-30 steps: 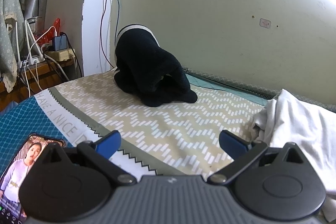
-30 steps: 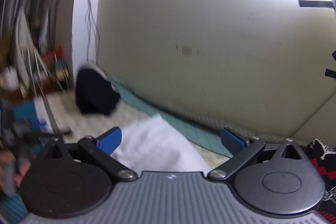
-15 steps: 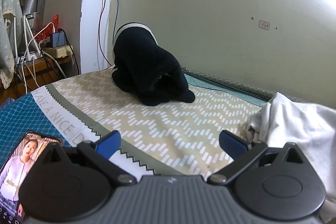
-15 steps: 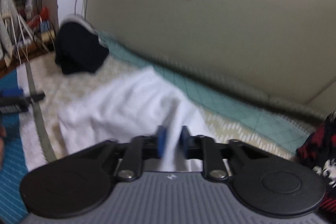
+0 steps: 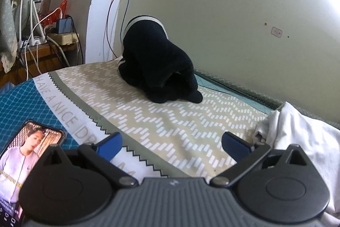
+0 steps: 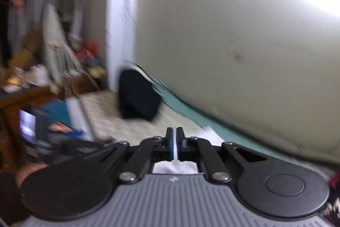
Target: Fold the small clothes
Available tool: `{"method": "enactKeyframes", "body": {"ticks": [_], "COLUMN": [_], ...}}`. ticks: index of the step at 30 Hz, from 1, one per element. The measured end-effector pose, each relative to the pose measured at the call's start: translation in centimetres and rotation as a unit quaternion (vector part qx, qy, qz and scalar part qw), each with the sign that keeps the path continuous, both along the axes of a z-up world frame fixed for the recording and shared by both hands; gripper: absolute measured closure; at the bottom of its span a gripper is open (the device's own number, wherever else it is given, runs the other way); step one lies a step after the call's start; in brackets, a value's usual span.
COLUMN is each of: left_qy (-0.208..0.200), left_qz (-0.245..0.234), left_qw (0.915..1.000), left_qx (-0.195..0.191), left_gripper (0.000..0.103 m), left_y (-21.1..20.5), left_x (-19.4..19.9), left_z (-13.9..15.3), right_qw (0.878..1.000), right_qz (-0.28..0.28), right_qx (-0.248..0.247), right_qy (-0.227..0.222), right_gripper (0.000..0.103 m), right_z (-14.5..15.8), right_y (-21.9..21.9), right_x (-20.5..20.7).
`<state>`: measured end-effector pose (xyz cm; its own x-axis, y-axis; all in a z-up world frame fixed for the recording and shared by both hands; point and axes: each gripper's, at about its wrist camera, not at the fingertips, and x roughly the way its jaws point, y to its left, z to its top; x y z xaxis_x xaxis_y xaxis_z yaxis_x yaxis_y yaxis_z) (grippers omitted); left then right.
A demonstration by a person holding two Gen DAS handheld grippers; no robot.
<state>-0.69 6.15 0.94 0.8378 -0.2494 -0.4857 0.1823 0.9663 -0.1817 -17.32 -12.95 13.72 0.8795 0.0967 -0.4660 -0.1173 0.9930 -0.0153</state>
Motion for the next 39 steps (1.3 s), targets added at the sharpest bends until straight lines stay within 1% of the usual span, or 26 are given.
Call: {"method": "enactKeyframes", "body": {"ticks": [2,4,6,8,10,13,15,17,19,23,24,26,27,28,29,30,31,32,33,35,36,37,39], "left_qy": [-0.002,-0.001,0.003,0.005,0.007,0.006,0.006,0.007,0.007,0.005,0.004,0.003,0.003,0.002,0.002,0.001,0.0,-0.001,-0.002,-0.005,-0.006,-0.008,-0.011], "left_qz": [-0.003,-0.004,-0.004,-0.006,-0.008,-0.01,-0.009,-0.008,-0.007,-0.005,-0.005,-0.004,-0.004,-0.003,-0.002,-0.002,-0.001,-0.001,0.0,0.001,0.001,0.001,0.002], "left_qw": [1.0,1.0,1.0,0.9999,0.9999,0.9999,0.9999,0.9999,0.9999,1.0,1.0,1.0,1.0,1.0,1.0,0.9999,0.9999,0.9999,0.9998,0.9997,0.9996,0.9995,0.9994], "left_qx": [0.002,0.0,-0.004,-0.008,-0.01,-0.009,-0.008,-0.008,-0.007,-0.001,0.001,0.004,0.006,0.008,0.009,0.011,0.013,0.016,0.018,0.024,0.027,0.029,0.034], "left_gripper": [0.0,0.0,0.0,0.0,0.0,0.0,0.0,0.0,0.0,0.0,0.0,0.0,0.0,0.0,0.0,0.0,0.0,0.0,0.0,0.0,0.0,0.0,0.0], "left_y": [-0.1,-0.1,0.0,0.1,0.1,0.0,0.0,-0.1,-0.1,-0.3,-0.3,-0.4,-0.4,-0.5,-0.5,-0.6,-0.6,-0.7,-0.8,-0.9,-1.0,-1.0,-1.2], "left_x": [0.0,0.0,0.1,0.2,0.2,0.2,0.2,0.3,0.3,0.2,0.2,0.1,0.1,0.1,0.1,0.0,0.0,0.0,-0.1,-0.1,-0.2,-0.2,-0.3], "left_z": [0.0,0.0,-0.1,-0.1,-0.1,-0.2,-0.2,-0.2,-0.2,-0.2,-0.2,-0.2,-0.2,-0.2,-0.1,-0.1,-0.1,-0.1,-0.1,-0.1,-0.1,-0.1,0.0], "right_qw": [0.998,0.995,0.992,0.99,0.986,0.982,0.978,0.969,0.966,0.967,0.968,0.969,0.972,0.976,0.977,0.977,0.978,0.978,0.981,0.989,0.988,0.986,0.986], "right_qz": [-0.019,-0.051,-0.069,-0.077,-0.067,-0.057,-0.039,-0.027,-0.043,-0.034,-0.03,-0.022,-0.015,-0.018,-0.021,-0.02,-0.015,-0.014,-0.016,-0.044,-0.051,-0.047,-0.047], "right_qx": [0.01,0.013,0.025,0.06,0.106,0.152,0.191,0.242,0.253,0.251,0.249,0.238,0.216,0.175,0.133,0.098,0.079,0.07,0.065,0.062,0.07,0.072,0.057], "right_qy": [0.051,0.087,0.101,0.106,0.106,0.094,0.069,0.041,0.024,-0.007,-0.021,-0.064,-0.092,-0.128,-0.163,-0.186,-0.193,-0.194,-0.182,-0.129,-0.13,-0.14,-0.152], "right_gripper": [0.103,0.103,0.103,0.103,0.103,0.103,0.103,0.103,0.103,0.103,0.103,0.103,0.103,0.103,0.103,0.103,0.103,0.103,0.103,0.103,0.103,0.103,0.103], "right_z": [-2.1,-3.7,-4.8,-5.3,-5.3,-5.4,-5.4,-5.3,-5.0,-4.3,-4.1,-3.8,-3.6,-3.2,-3.1,-3.0,-2.8,-2.6,-2.4,-2.1,-2.0,-2.0,-2.0], "right_y": [-1.6,-2.9,-3.9,-4.9,-5.8,-6.2,-6.7,-7.6,-8.0,-7.9,-7.8,-7.3,-6.8,-5.9,-5.1,-4.3,-3.7,-3.4,-3.2,-3.1,-3.2,-3.2,-2.8], "right_x": [1.6,2.4,2.8,2.6,2.0,1.7,1.4,0.6,0.3,-0.9,-1.4,-2.6,-3.4,-4.3,-5.0,-5.7,-6.0,-6.2,-6.3,-5.6,-5.8,-6.1,-6.4]}}
